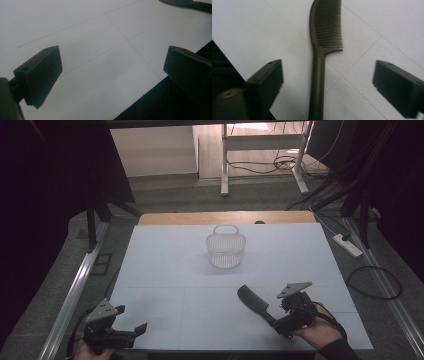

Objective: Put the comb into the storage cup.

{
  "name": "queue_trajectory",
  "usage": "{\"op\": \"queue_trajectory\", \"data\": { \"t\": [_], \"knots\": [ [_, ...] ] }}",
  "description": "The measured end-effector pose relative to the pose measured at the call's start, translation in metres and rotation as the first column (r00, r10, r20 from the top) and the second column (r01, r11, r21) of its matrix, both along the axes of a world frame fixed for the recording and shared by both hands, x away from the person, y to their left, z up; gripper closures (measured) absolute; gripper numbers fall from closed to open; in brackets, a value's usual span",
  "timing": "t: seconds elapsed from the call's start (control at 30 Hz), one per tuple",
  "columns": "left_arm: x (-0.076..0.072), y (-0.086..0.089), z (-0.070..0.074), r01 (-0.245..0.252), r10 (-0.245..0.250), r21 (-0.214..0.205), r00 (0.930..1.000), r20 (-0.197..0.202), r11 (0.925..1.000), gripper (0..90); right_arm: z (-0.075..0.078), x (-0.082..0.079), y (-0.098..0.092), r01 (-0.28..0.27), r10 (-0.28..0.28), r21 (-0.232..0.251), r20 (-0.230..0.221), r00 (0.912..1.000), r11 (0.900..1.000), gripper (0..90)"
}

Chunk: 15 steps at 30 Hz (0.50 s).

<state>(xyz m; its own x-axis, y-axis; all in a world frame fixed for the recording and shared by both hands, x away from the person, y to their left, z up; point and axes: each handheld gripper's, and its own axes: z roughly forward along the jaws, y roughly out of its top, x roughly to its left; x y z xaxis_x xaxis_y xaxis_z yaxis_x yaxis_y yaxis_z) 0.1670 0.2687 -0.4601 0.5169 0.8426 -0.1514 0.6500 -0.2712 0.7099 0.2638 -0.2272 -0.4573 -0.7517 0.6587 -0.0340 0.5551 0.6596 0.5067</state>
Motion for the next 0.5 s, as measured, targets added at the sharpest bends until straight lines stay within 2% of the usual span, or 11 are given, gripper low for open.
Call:
{"op": "queue_trajectory", "data": {
  "t": [0.13,0.3,0.5],
  "knots": [
    [0.0,0.0,0.0,0.0,0.0,0.001,1.0,-0.001,1.0,2.9,-0.004,-0.001,0.003,0.006,-0.006,-0.029,0.008,1.0,0.9996,0.0],
    [0.0,0.0,0.0,0.0,0.0,0.0,1.0,-0.001,1.0,2.9,-0.004,0.0,0.003,0.02,-0.02,-0.014,0.013,0.9997,0.9997,0.0],
    [0.0,0.0,0.0,0.001,-0.001,0.002,1.0,0.0,1.0,2.9,-0.011,0.001,0.005,0.021,-0.021,-0.036,0.008,0.9998,0.9991,0.0]
  ]
}}
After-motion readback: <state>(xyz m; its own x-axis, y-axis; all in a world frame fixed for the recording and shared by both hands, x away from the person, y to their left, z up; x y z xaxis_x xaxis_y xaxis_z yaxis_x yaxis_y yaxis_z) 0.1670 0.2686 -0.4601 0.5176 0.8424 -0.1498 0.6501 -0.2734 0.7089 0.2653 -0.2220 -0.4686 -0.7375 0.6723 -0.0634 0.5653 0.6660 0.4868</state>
